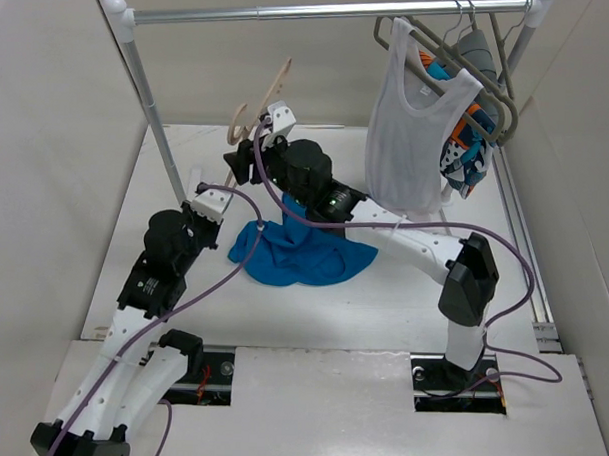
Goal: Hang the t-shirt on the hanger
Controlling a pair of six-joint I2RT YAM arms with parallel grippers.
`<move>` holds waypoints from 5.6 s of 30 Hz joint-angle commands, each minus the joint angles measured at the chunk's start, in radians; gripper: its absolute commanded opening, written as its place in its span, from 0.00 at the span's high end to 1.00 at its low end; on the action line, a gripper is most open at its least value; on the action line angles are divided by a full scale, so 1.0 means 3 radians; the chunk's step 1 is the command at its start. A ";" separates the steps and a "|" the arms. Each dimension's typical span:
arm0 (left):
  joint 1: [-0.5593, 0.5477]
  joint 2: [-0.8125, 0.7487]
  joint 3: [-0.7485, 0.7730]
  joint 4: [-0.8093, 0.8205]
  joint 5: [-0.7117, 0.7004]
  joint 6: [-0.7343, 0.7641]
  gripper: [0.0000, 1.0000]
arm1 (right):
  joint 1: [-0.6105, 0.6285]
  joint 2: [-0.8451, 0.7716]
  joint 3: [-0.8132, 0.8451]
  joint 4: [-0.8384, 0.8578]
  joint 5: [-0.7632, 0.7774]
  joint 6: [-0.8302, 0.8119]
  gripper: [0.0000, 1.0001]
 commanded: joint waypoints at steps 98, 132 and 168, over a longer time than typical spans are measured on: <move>-0.0502 0.3061 0.1969 -0.1159 0.1154 0.0270 1.00 | -0.1632 -0.2686 -0.2037 -0.4343 -0.1587 -0.2895 1.00; -0.0757 0.2790 0.2525 -0.1848 0.1569 0.0550 1.00 | -0.0808 -0.2385 -0.2558 -0.2912 -0.1315 -0.2756 1.00; -0.0762 0.1802 0.1509 -0.1359 0.1605 0.2233 0.00 | -0.1028 -0.2144 -0.2615 -0.1802 -0.1940 -0.3651 1.00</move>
